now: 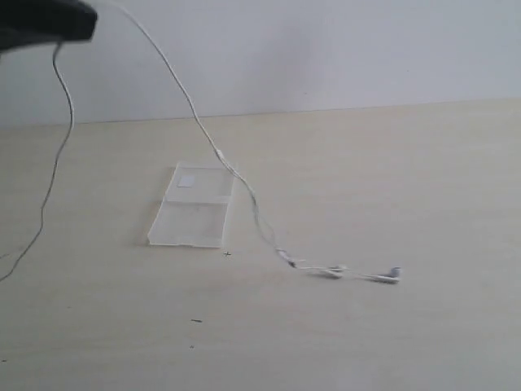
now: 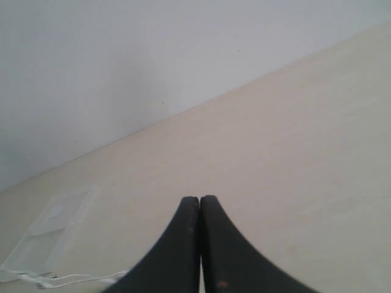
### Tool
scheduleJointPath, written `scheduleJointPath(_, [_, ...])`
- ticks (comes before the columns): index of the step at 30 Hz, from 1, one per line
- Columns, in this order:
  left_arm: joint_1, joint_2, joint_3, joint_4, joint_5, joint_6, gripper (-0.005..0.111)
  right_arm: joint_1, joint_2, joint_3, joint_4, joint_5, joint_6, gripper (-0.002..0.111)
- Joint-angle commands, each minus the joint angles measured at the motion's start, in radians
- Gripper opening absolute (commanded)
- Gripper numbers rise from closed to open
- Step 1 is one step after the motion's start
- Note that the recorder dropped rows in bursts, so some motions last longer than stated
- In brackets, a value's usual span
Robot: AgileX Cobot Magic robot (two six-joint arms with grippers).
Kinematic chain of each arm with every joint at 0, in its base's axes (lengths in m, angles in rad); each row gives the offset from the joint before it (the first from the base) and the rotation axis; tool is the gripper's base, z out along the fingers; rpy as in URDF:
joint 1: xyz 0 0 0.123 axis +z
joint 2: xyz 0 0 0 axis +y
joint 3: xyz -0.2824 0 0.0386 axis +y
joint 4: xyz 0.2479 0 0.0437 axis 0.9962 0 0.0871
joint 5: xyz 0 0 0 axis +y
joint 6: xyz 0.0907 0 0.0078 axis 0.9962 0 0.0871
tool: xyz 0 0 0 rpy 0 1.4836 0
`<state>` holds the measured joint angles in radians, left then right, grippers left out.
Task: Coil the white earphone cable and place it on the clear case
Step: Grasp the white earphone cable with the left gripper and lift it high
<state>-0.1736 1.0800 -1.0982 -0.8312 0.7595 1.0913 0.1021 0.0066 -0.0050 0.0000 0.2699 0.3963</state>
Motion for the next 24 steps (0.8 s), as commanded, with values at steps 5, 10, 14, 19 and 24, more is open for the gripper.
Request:
scheduleJointPath(5, [-0.006,-0.032,-0.231,-0.021,0.149,-0.108,0.0,-0.008,-0.007,0.005,0.0,-0.006,-0.003,0.0])
scheduleJointPath(10, [-0.006,-0.037,-0.344,-0.017,0.173,-0.149,0.0,-0.008,-0.007,0.005,0.0,-0.006,-0.003,0.0])
scheduleJointPath(14, [-0.006,-0.037,-0.413,-0.016,0.199,-0.162,0.0,-0.008,-0.007,0.005,0.0,-0.006,-0.003,0.0])
scheduleJointPath(19, [-0.006,-0.037,-0.508,-0.014,0.235,-0.222,0.0,-0.008,-0.007,0.005,0.0,-0.03,-0.003,0.0])
scheduleJointPath(24, [-0.006,-0.035,-0.605,0.117,0.353,-0.343,0.0,-0.008,-0.007,0.005,0.264,-0.183,0.204,0.0])
